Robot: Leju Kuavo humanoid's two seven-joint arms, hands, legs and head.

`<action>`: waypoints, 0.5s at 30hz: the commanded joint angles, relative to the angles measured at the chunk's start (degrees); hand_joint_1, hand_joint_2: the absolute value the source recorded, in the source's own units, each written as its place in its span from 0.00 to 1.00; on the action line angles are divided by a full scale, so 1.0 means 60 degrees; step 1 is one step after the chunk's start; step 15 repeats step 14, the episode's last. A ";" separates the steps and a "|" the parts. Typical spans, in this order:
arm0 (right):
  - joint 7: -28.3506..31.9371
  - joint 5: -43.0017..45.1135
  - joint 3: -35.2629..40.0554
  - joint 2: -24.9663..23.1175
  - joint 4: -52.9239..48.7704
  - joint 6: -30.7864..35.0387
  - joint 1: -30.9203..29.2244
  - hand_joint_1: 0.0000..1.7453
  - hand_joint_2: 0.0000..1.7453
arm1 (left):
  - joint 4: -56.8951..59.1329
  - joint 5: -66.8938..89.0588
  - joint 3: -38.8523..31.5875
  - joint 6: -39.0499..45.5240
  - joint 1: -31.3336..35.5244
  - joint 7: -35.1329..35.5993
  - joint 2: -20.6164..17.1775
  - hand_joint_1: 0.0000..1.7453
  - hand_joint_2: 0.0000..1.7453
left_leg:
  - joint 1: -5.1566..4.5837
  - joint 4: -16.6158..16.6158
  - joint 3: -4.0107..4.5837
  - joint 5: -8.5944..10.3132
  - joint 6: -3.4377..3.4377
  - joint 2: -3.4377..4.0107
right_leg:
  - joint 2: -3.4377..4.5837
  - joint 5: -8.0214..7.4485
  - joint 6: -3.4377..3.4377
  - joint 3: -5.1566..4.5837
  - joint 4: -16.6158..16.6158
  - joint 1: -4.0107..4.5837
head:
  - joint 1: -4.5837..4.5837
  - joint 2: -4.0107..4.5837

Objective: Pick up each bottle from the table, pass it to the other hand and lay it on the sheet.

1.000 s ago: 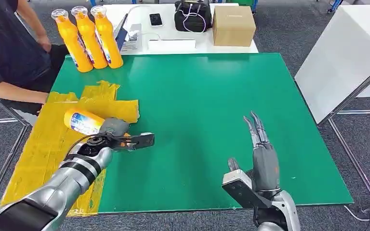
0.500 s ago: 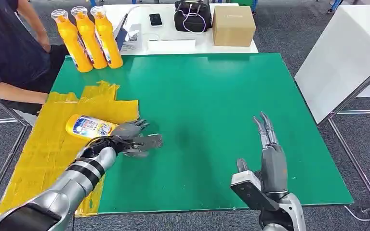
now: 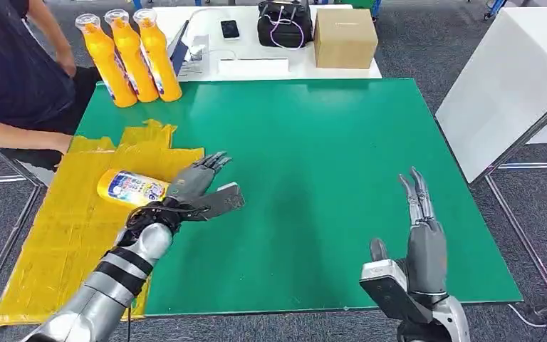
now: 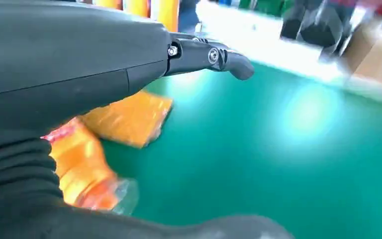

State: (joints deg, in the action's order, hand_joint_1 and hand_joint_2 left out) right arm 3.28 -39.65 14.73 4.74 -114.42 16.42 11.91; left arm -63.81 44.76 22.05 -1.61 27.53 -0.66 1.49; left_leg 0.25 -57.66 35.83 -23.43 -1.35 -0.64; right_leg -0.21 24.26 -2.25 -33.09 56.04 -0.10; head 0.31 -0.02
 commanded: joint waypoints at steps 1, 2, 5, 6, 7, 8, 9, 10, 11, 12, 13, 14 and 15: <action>0.0533 0.0027 -0.0011 -0.0547 -0.0271 0.0602 0.0366 0.00 0.00 | -0.4071 -0.2866 -0.2096 0.0536 -0.2310 -0.1786 0.0331 0.00 0.00 | -0.0003 -0.0003 -0.0037 -0.0032 0.0006 0.0042 | 0.0036 0.0021 0.0004 0.0027 -0.0001 -0.0002 | 0.0000 0.0000; 0.0623 0.0021 0.0191 -0.0582 -0.0111 0.0787 0.0277 0.00 0.00 | -0.4373 -0.3642 -0.2319 0.0256 -0.2602 -0.2059 0.0352 0.00 0.00 | -0.0003 0.0003 -0.0029 -0.0026 0.0005 0.0050 | 0.0045 0.0011 0.0004 0.0016 -0.0006 -0.0002 | -0.0007 0.0000; 0.0727 0.0144 0.0520 -0.0584 0.0057 0.1489 0.0224 0.00 0.00 | -0.4811 -0.5206 -0.2509 -0.0525 -0.3153 -0.2383 0.0527 0.00 0.00 | -0.0001 0.0008 -0.0027 -0.0030 0.0010 0.0070 | 0.0059 0.0007 0.0008 0.0011 -0.0008 -0.0001 | 0.0000 0.0000; 0.0883 0.0429 0.0743 -0.0108 0.0118 0.1776 0.0177 0.00 0.00 | -0.4950 -0.5469 -0.2300 -0.0636 -0.3297 -0.2574 0.0599 0.00 0.00 | -0.0001 0.0010 -0.0013 -0.0023 0.0010 0.0052 | 0.0038 0.0006 0.0007 -0.0001 -0.0009 0.0000 | 0.0000 0.0000; 0.0870 0.0485 0.0639 -0.0291 0.0083 0.2012 0.0291 0.00 0.00 | -0.5003 -0.5625 -0.2120 -0.0719 -0.3365 -0.2578 0.0602 0.00 0.00 | 0.0002 0.0008 -0.0043 -0.0038 0.0013 0.0061 | 0.0045 0.0018 0.0009 0.0026 -0.0013 0.0002 | 0.0000 0.0000; 0.0883 0.0514 0.0775 0.0086 0.0074 0.2057 0.0289 0.00 0.00 | -0.5066 -0.5838 -0.1967 -0.0758 -0.3409 -0.2588 0.0649 0.00 0.00 | 0.0005 0.0009 -0.0025 -0.0026 0.0011 0.0034 | 0.0024 0.0015 0.0009 0.0012 -0.0017 0.0005 | -0.0004 0.0000; 0.0830 0.0479 0.0630 -0.0185 -0.0114 0.2124 0.0503 0.00 0.00 | -0.5130 -0.6072 -0.1722 -0.0851 -0.3458 -0.2605 0.0645 0.00 0.00 | 0.0002 0.0007 -0.0014 -0.0021 0.0008 0.0020 | 0.0017 0.0013 0.0006 0.0002 -0.0014 0.0001 | 0.0003 0.0000; 0.0773 0.0439 0.0619 -0.0190 -0.0321 0.2130 0.0664 0.00 0.00 | -0.5177 -0.6245 -0.1578 -0.0893 -0.3488 -0.2632 0.0725 0.00 0.00 | 0.0002 0.0003 -0.0035 -0.0032 0.0009 0.0022 | 0.0019 0.0023 0.0006 0.0025 -0.0014 0.0001 | -0.0004 0.0000; 0.0689 0.0424 0.0603 -0.0119 -0.0600 0.2138 0.0868 0.00 0.00 | -0.5226 -0.6412 -0.1348 -0.0940 -0.3492 -0.2601 0.0804 0.00 0.00 | 0.0002 0.0004 -0.0020 -0.0026 0.0008 0.0011 | 0.0010 0.0021 0.0006 0.0013 -0.0011 0.0001 | 0.0000 0.0000; 0.0681 0.0481 0.0592 -0.0088 -0.0782 0.2182 0.0935 0.00 0.00 | -0.5275 -0.6606 -0.1201 -0.1078 -0.3449 -0.2497 0.0906 0.00 0.00 | -0.0003 0.0005 0.0000 -0.0017 0.0006 0.0001 | 0.0001 0.0017 0.0005 -0.0007 -0.0006 -0.0004 | -0.0003 0.0000; 0.0610 0.0485 0.0532 -0.0053 -0.0941 0.2219 0.1071 0.00 0.00 | -0.5353 -0.6924 -0.0932 -0.1306 -0.3452 -0.2245 0.0885 0.00 0.00 | -0.0002 -0.0001 -0.0019 -0.0028 0.0006 -0.0002 | -0.0003 0.0028 0.0005 0.0015 -0.0006 -0.0003 | -0.0003 0.0000; 0.0746 0.0549 0.0526 -0.0058 -0.1141 0.2381 0.1209 0.00 0.00 | -0.5447 -0.7445 -0.0563 -0.1399 -0.3472 -0.2024 0.0867 0.00 0.00 | 0.0000 -0.0004 -0.0003 -0.0024 0.0006 -0.0011 | -0.0012 0.0026 0.0005 0.0003 -0.0003 -0.0002 | -0.0004 0.0000; 0.0746 0.0549 0.0526 -0.0058 -0.1141 0.2381 0.1209 0.00 0.00 | -0.5447 -0.7445 -0.0563 -0.1399 -0.3472 -0.2024 0.0867 0.00 0.00 | 0.0000 -0.0004 -0.0003 -0.0024 0.0006 -0.0011 | -0.0012 0.0026 0.0005 0.0003 -0.0003 -0.0002 | -0.0004 0.0000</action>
